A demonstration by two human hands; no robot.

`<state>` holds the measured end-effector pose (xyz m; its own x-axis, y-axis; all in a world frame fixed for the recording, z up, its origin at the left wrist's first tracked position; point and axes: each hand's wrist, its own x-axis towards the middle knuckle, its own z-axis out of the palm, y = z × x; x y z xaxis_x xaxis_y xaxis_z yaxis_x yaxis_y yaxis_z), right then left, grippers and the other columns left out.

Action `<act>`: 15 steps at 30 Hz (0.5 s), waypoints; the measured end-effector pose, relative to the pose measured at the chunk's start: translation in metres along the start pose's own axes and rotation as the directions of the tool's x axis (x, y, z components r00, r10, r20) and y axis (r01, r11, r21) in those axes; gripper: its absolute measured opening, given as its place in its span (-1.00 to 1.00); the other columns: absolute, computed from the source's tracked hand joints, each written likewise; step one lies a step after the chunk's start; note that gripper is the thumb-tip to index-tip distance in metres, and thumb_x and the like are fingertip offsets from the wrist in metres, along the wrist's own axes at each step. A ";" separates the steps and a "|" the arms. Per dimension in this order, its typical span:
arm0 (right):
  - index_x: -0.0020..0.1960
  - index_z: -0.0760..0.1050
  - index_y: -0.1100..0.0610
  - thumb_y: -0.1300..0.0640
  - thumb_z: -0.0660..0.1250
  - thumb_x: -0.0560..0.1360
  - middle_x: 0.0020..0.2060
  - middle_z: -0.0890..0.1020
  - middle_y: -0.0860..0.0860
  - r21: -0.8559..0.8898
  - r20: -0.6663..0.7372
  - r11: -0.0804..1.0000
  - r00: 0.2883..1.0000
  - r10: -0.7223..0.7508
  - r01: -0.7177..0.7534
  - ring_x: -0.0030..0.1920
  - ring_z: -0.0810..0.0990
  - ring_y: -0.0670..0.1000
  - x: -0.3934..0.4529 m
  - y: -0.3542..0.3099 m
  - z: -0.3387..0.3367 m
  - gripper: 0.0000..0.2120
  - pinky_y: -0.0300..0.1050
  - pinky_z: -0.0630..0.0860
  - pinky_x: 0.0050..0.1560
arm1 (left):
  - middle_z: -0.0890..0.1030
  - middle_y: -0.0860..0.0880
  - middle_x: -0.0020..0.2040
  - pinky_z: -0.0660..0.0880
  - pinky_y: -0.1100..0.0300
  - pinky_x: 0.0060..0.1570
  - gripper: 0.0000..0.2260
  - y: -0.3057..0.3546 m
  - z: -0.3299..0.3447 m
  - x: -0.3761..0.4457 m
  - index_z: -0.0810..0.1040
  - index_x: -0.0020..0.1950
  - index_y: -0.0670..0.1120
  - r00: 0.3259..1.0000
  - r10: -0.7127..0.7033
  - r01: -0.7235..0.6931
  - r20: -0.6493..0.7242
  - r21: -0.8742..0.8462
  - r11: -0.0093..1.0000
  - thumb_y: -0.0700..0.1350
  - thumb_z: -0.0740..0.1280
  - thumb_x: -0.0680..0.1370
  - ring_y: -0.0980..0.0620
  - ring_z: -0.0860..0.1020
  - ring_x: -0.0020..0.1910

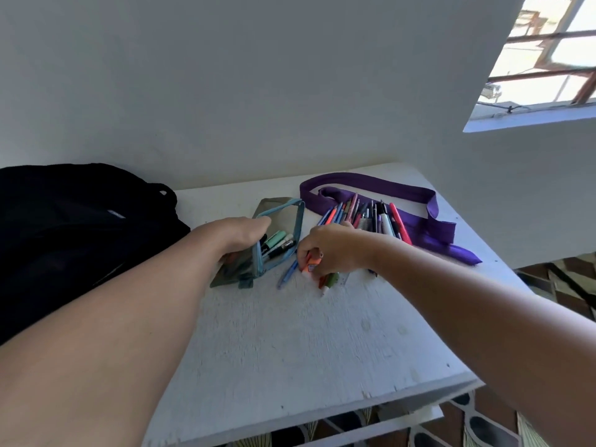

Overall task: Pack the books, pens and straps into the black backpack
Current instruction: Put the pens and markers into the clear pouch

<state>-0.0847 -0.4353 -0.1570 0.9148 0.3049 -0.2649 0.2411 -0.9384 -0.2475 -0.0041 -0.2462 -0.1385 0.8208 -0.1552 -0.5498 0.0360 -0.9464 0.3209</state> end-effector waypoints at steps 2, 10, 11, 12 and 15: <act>0.19 0.61 -0.20 -0.05 0.50 0.52 0.09 0.46 -0.13 -0.052 -0.055 0.998 0.998 -0.025 0.022 0.20 0.40 -0.01 -0.002 0.002 0.002 -0.74 0.12 0.25 0.33 | 0.15 -0.22 0.64 0.24 -0.12 0.51 -0.37 0.000 0.000 -0.001 0.05 0.67 -0.12 1.000 0.011 -0.011 -0.007 0.030 0.999 0.20 -0.09 0.69 -0.23 0.22 0.56; 0.21 0.52 0.06 0.06 0.32 0.68 0.08 0.62 -0.10 0.306 -0.532 0.935 0.846 0.011 0.180 0.07 0.61 -0.11 -0.002 -0.008 -0.009 -0.86 -0.11 0.59 0.16 | 0.11 -0.11 0.67 0.07 -0.06 0.55 -0.36 -0.007 0.002 -0.006 0.09 0.67 -0.07 0.998 0.044 -0.042 -0.054 0.038 0.998 0.27 -0.07 0.69 -0.12 0.10 0.64; 0.22 0.50 0.07 0.05 0.31 0.69 0.06 0.63 -0.10 0.356 -0.626 0.914 0.776 0.077 0.197 0.05 0.63 -0.12 0.001 -0.014 -0.010 -0.85 -0.13 0.61 0.12 | 0.10 -0.10 0.67 0.05 -0.05 0.55 -0.36 -0.009 0.002 -0.008 0.09 0.67 -0.06 0.997 0.049 -0.048 -0.056 0.022 0.999 0.27 -0.07 0.69 -0.11 0.08 0.64; 0.23 0.47 0.05 0.05 0.31 0.69 0.04 0.63 -0.11 0.437 -0.694 0.872 0.700 0.172 0.219 0.03 0.64 -0.14 0.004 -0.017 -0.010 -0.85 -0.13 0.62 0.10 | 0.10 -0.10 0.67 0.05 -0.05 0.55 -0.36 -0.010 0.002 -0.008 0.10 0.67 -0.07 0.997 0.053 -0.053 -0.055 0.006 0.999 0.27 -0.07 0.69 -0.10 0.08 0.64; 0.29 0.38 -0.04 0.07 0.34 0.68 -0.04 0.67 -0.08 0.772 -0.615 0.558 0.580 0.534 0.305 -0.03 0.70 -0.09 0.017 -0.031 -0.007 -0.77 -0.07 0.66 0.06 | 0.11 -0.13 0.66 0.05 -0.03 0.55 -0.35 -0.013 0.005 -0.005 0.10 0.67 -0.09 0.996 0.060 -0.062 -0.062 -0.032 0.998 0.27 -0.11 0.68 -0.12 0.10 0.63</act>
<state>-0.0745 -0.4021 -0.1477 0.8588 -0.4239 0.2876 0.1635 -0.3052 -0.9381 -0.0113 -0.2343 -0.1443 0.8552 -0.1941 -0.4805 0.0031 -0.9253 0.3793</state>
